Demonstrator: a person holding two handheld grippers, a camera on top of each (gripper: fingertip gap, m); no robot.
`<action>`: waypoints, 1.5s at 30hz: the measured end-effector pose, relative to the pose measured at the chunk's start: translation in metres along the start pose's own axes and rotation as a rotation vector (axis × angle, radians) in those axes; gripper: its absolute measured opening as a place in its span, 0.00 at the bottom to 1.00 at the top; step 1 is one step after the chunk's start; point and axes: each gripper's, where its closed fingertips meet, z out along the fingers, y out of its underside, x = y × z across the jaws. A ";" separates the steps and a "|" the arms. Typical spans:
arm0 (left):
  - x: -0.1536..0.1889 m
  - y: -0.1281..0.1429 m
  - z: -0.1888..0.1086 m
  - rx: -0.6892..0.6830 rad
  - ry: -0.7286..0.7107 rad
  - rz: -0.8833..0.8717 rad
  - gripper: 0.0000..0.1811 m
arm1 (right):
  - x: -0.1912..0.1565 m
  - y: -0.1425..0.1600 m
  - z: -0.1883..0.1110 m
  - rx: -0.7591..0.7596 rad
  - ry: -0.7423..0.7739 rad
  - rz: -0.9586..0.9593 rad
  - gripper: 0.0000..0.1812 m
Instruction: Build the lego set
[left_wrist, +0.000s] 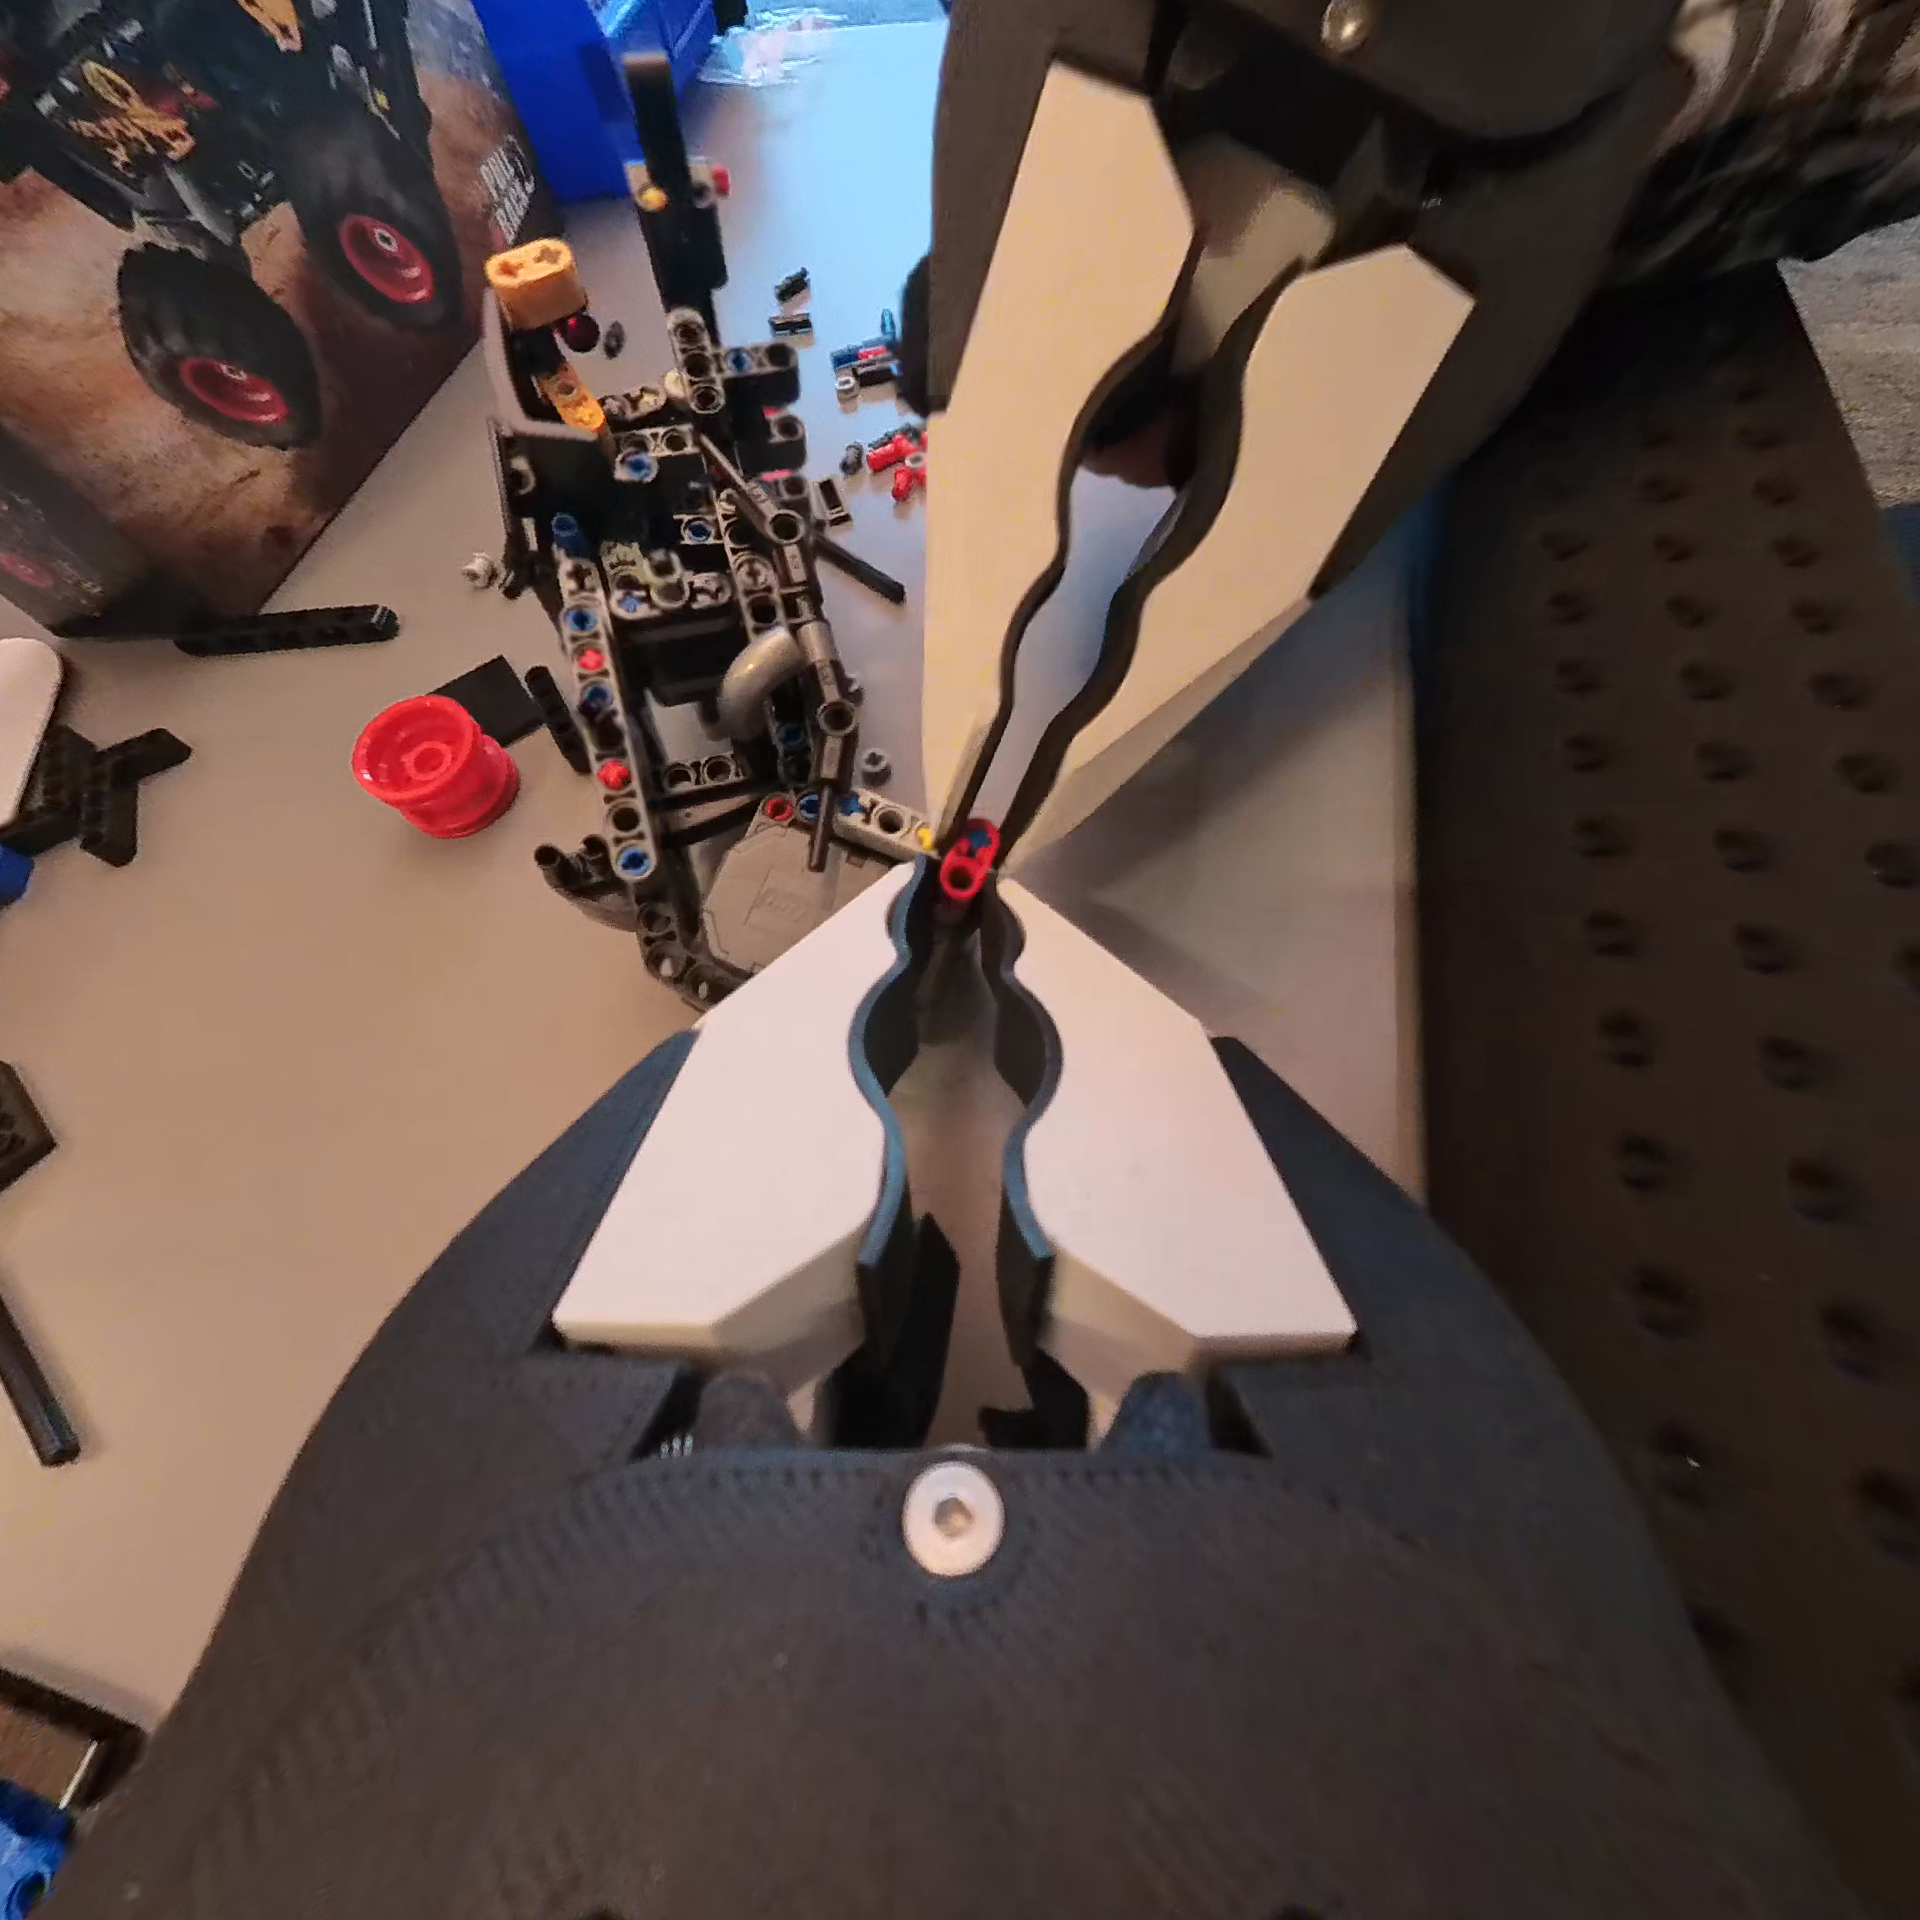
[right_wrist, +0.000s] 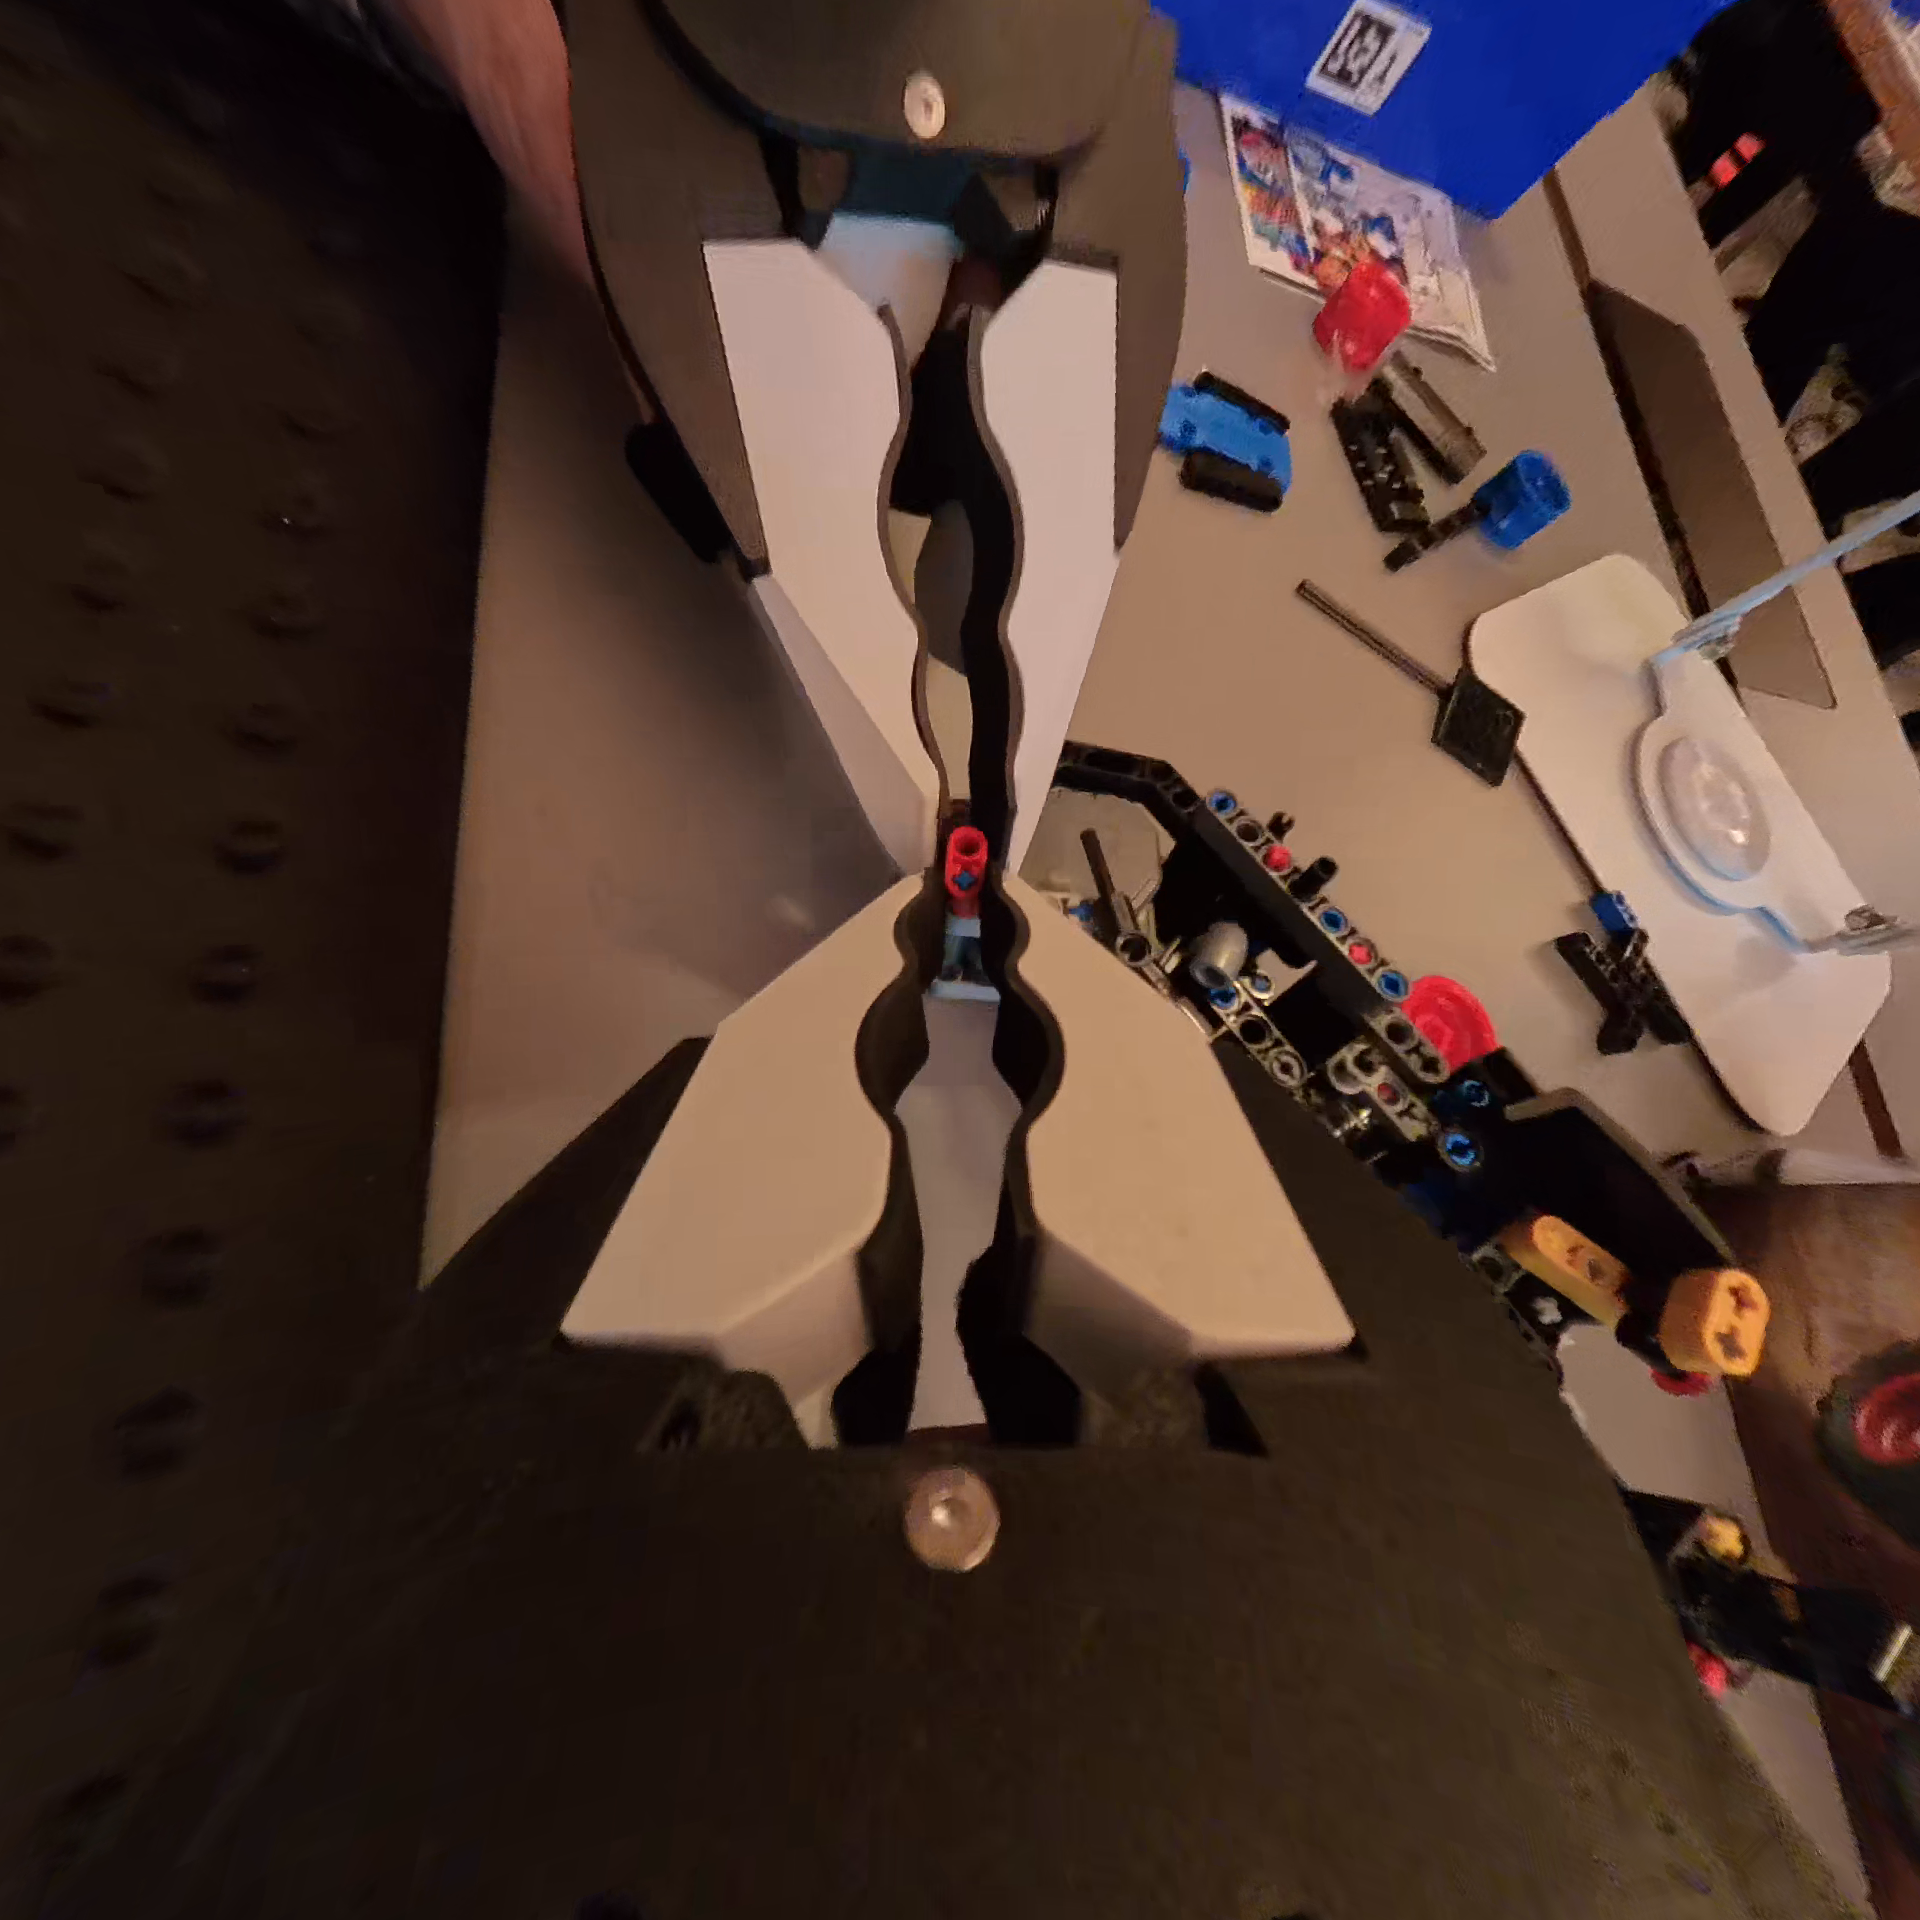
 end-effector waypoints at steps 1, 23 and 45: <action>0.000 0.000 0.000 0.000 0.000 0.001 0.03 | 0.000 0.001 0.000 -0.011 -0.006 0.010 0.03; -0.012 -0.012 -0.012 0.098 0.015 -0.155 0.03 | 0.011 0.013 -0.010 0.000 -0.018 0.144 0.10; -0.047 -0.035 -0.052 0.428 0.140 -0.654 0.03 | 0.037 -0.012 0.017 -0.014 0.140 0.011 0.10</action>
